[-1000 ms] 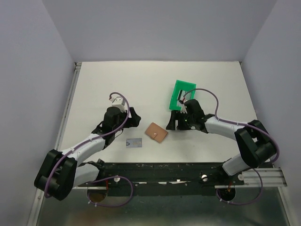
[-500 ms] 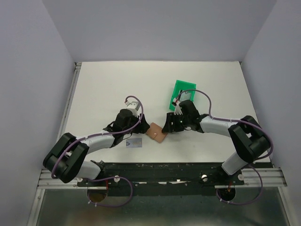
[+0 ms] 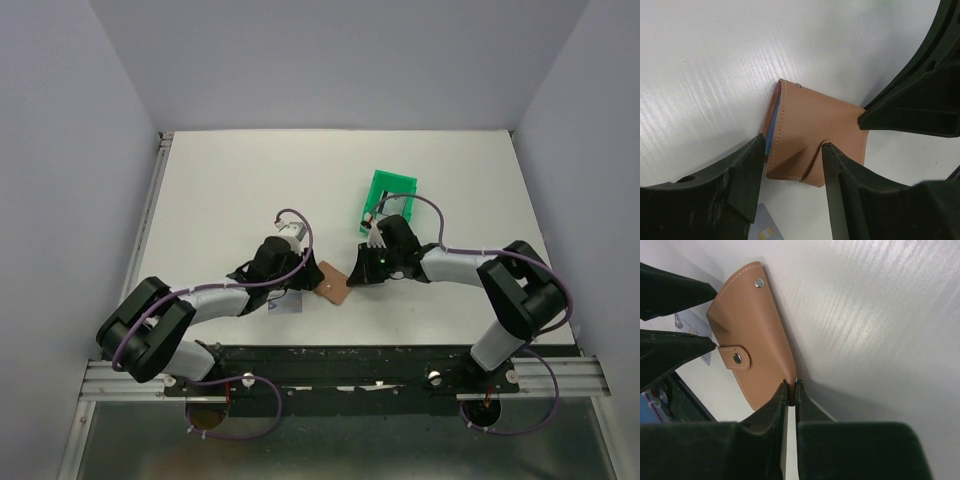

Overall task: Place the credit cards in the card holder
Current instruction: Pick up the card holder from the center of the board.

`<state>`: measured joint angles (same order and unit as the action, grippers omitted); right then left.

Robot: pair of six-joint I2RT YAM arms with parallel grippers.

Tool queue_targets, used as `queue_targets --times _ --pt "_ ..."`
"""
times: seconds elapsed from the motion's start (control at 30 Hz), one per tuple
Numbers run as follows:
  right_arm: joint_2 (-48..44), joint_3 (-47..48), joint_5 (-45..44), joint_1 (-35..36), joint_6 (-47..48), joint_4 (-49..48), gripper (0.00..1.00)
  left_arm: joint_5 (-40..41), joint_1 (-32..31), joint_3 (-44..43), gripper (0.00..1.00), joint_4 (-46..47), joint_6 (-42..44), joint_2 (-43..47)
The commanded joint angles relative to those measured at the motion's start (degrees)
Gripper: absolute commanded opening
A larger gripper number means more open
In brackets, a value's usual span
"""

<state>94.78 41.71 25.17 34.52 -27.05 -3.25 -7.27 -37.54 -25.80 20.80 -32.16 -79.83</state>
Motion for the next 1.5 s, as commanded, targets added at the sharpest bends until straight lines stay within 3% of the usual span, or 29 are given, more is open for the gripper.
queue_targets --times 0.0,0.1,0.23,0.5,0.73,0.97,1.13,1.3,1.47 --pt "0.67 -1.37 -0.38 0.46 -0.55 0.88 0.08 -0.03 -0.78 0.84 0.61 1.88 -1.15 0.11" --pt "-0.65 -2.34 -0.73 0.46 -1.16 -0.53 0.0 0.32 -0.87 1.37 0.61 1.7 -1.06 1.25" --pt "-3.89 -3.65 -0.65 0.46 -0.47 -1.24 0.0 1.9 -0.87 1.28 0.61 -1.19 -0.45 5.55" --pt "-10.67 -1.99 2.94 0.46 7.87 8.5 0.0 4.9 -0.87 -0.3 0.77 -8.93 4.91 22.16" --pt "-19.18 1.0 9.71 0.46 16.14 18.97 0.0 -6.52 -0.78 -2.94 0.79 -12.79 13.61 29.55" --pt "-27.8 4.25 21.84 0.46 20.63 24.33 0.0 -17.85 -0.87 -3.03 0.78 -13.24 18.1 32.28" --pt "-27.72 7.68 26.25 0.46 24.14 30.39 0.0 -26.38 -0.78 -3.99 0.76 -12.89 19.15 32.28" --pt "-26.32 7.94 30.03 0.46 24.06 29.88 0.0 -31.66 -0.78 -4.08 0.74 -11.31 18.19 30.71" --pt "-26.75 7.68 28.8 0.46 24.68 30.41 0.0 -37.98 -0.87 -3.9 0.63 -8.85 16.96 28.51"
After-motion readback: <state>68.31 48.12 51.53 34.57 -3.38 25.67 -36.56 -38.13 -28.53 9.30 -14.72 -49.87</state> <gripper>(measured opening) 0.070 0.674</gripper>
